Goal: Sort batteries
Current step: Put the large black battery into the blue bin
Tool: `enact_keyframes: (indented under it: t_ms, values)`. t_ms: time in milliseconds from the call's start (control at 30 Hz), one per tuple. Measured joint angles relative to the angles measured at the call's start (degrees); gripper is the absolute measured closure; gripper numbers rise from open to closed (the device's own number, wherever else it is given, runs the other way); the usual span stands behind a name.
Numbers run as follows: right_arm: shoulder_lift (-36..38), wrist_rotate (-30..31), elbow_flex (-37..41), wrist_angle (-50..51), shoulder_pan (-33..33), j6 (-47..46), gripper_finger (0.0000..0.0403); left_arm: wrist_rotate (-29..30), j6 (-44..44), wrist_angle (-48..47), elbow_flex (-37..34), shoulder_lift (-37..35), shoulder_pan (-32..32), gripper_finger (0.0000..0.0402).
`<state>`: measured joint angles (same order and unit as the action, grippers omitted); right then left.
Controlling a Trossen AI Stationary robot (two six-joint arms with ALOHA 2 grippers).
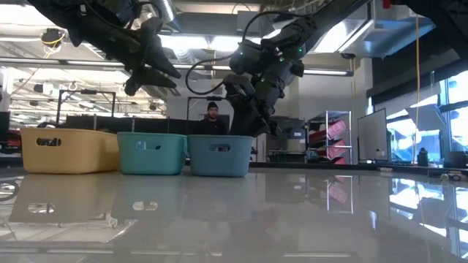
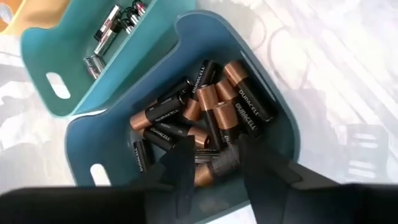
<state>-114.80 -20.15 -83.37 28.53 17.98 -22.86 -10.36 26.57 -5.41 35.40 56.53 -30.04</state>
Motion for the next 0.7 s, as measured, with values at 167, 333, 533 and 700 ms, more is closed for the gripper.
enact_keyframes:
  t_ms: [167, 333, 533, 700]
  values:
    - [0.6, -1.7, 0.0, 0.2, 0.4, 5.3, 0.0254, 0.8, 2.0, 0.0, 0.0, 0.0, 0.0, 0.0276]
    - [5.9, -1.9, 0.1, 1.7, 1.6, 14.1, 0.0250, 2.4, 9.1, 0.1, 0.0, 0.0, 0.5, 0.0276]
    - [13.6, 0.2, 0.0, 11.5, 5.3, 22.8, 0.0251, 6.4, 15.9, 1.2, 0.0, 0.0, 5.0, 0.0276]
    - [19.1, 3.0, 2.1, 22.5, 10.0, 27.7, 0.0251, 13.7, 21.8, 2.7, 0.0, 0.0, 11.3, 0.0276]
